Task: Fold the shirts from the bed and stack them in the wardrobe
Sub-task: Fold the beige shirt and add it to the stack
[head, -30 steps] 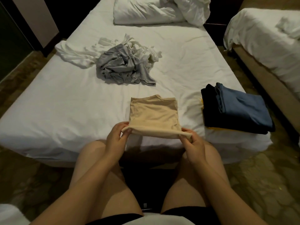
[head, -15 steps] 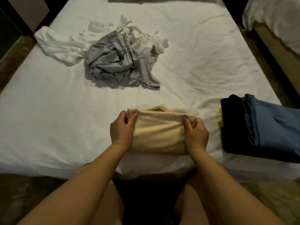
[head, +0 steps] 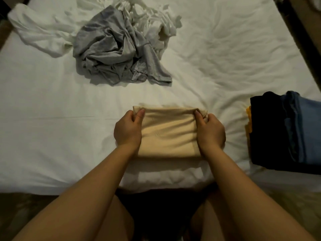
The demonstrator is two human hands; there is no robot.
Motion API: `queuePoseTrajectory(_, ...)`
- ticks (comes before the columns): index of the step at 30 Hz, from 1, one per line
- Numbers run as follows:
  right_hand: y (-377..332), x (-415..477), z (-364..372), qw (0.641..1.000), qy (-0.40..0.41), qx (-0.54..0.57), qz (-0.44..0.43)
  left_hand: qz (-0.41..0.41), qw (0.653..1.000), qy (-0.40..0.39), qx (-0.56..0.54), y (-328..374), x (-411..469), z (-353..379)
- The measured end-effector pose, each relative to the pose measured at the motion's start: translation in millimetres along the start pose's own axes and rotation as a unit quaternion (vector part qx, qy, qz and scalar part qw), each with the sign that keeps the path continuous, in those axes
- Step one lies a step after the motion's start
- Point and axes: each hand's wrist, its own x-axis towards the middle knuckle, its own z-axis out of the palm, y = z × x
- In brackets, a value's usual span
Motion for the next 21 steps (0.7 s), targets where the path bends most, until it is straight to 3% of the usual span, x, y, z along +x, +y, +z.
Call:
queuePoseTrajectory(2,-7.4,-6.5,-4.6,1.000,0.004,0.010,0.004,0.009,1.000,0.012,0.011,5.0,-3.5,-5.2)
queuePoseTrajectory(3,-11.6,-13.7,-5.3,0.999,0.038,0.001,-0.033,0.034,0.999,0.029,0.027,7.5,-6.7,-7.4)
queuePoseTrajectory(6,-32.4,-45.4,4.3,0.954,0.167,-0.015,-0.248,0.195,0.970,0.098,0.105,20.3,-27.5,-0.4)
queuePoseTrajectory(9,-31.5,-61.3,25.1,0.926,0.091,-0.110,-0.348,0.292,0.936,0.051,0.191,12.5,-50.4,21.4)
queuePoseTrajectory(13,4.6,-45.8,30.2,0.908,-0.001,-0.248,-0.339,0.273,0.922,-0.026,0.274,-12.8,-44.5,24.9)
queuePoseTrajectory(15,12.9,-36.2,20.9,0.915,-0.031,-0.269,-0.300,0.196,0.939,-0.064,0.277,-11.2,-34.6,16.3)
queuePoseTrajectory(17,17.0,-28.5,10.3,0.943,-0.080,-0.240,-0.216,0.098,0.957,-0.105,0.252,-11.4,-25.0,7.8)
queuePoseTrajectory(19,19.0,-26.2,1.3,0.966,-0.105,-0.176,-0.157,0.095,0.960,-0.115,0.237,-12.3,-22.4,-0.5)
queuePoseTrajectory(21,21.7,-28.2,-6.0,0.969,-0.123,-0.148,-0.157,0.106,0.965,-0.136,0.199,-8.2,-26.3,-9.0)
